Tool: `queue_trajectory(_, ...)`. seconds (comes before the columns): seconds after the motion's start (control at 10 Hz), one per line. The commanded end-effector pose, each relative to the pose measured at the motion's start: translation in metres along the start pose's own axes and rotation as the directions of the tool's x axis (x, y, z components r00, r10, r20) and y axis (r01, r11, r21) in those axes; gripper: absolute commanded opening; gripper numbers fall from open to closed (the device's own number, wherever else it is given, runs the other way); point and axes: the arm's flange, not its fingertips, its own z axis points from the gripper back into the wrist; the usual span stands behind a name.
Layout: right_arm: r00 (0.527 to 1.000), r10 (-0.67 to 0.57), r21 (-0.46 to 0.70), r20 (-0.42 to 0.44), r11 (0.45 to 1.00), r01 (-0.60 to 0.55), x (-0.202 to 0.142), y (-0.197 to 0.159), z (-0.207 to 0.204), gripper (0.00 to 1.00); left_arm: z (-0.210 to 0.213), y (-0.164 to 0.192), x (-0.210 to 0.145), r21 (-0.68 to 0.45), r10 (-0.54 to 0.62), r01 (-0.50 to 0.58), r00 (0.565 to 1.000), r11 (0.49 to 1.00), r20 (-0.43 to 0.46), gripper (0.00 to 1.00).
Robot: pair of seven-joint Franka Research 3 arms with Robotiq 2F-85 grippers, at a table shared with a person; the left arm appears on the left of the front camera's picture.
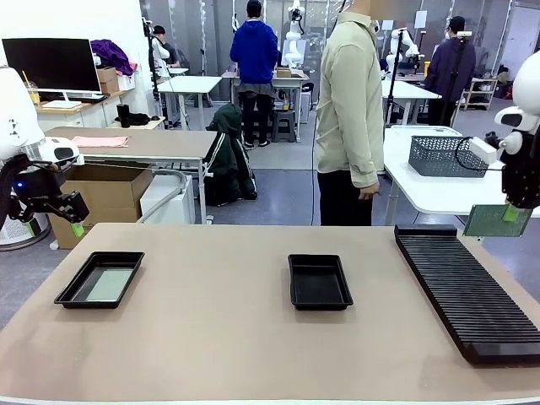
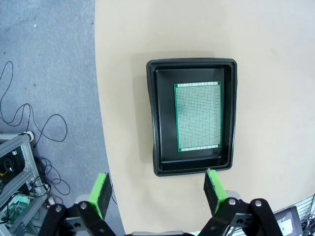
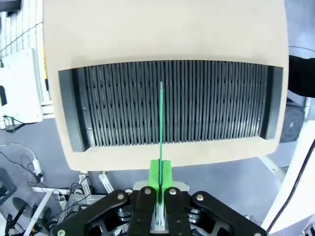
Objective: Inspect and transfer BCBs to ESD trays.
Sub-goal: Pick up the Blank PCB from the PCB Rack and place it in the right ESD tray.
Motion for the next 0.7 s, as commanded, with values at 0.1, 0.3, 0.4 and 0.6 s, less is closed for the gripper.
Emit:
queue_trajectory(0.1, 0.999, -0.031, 0.016, -0.012, 0.999, 0.031, 0.003, 0.008, 0.048, 0.02, -0.001, 0.001, -0.001, 0.002, 0.002, -0.002, 1.000, 1.000, 0.004, 1.00)
queue_trajectory(0.3, 0.999, -0.037, 0.002, -0.007, 0.999, 0.037, 0.003, 0.016, 0.083, 0.02, -0.001, 0.001, -0.001, 0.002, 0.002, -0.002, 1.000, 1.000, 0.004, 1.00)
queue_trajectory(0.4, 0.999, -0.040, -0.002, 0.003, 0.999, 0.040, 0.003, 0.018, 0.097, 0.02, -0.001, 0.001, -0.001, 0.002, 0.002, -0.002, 1.000, 1.000, 0.004, 1.00)
queue_trajectory(0.6, 0.999, -0.034, 0.002, 0.010, 0.999, 0.034, 0.003, 0.022, 0.120, 0.02, -0.001, 0.001, -0.001, 0.002, 0.002, -0.002, 1.000, 1.000, 0.004, 1.00)
